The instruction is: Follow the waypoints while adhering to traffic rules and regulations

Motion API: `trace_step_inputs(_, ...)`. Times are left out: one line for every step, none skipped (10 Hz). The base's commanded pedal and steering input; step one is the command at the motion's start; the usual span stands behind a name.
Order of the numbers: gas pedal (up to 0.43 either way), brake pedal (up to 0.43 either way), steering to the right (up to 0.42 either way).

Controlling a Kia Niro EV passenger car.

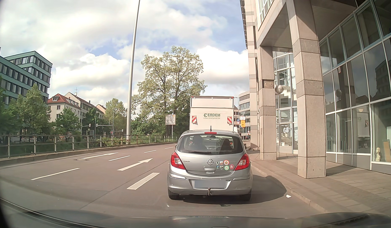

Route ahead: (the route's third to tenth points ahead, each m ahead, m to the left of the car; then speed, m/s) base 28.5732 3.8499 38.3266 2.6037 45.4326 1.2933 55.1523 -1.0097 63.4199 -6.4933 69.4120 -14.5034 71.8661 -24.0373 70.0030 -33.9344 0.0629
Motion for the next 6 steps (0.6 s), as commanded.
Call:
trace_step_inputs(0.0, 0.0, 0.007)
trace_step_inputs(0.118, 0.0, 0.007)
trace_step_inputs(0.15, 0.0, 0.006)
trace_step_inputs(0.169, 0.0, 0.006)
trace_step_inputs(0.189, 0.0, 0.006)
trace_step_inputs(0.22, 0.0, 0.007)
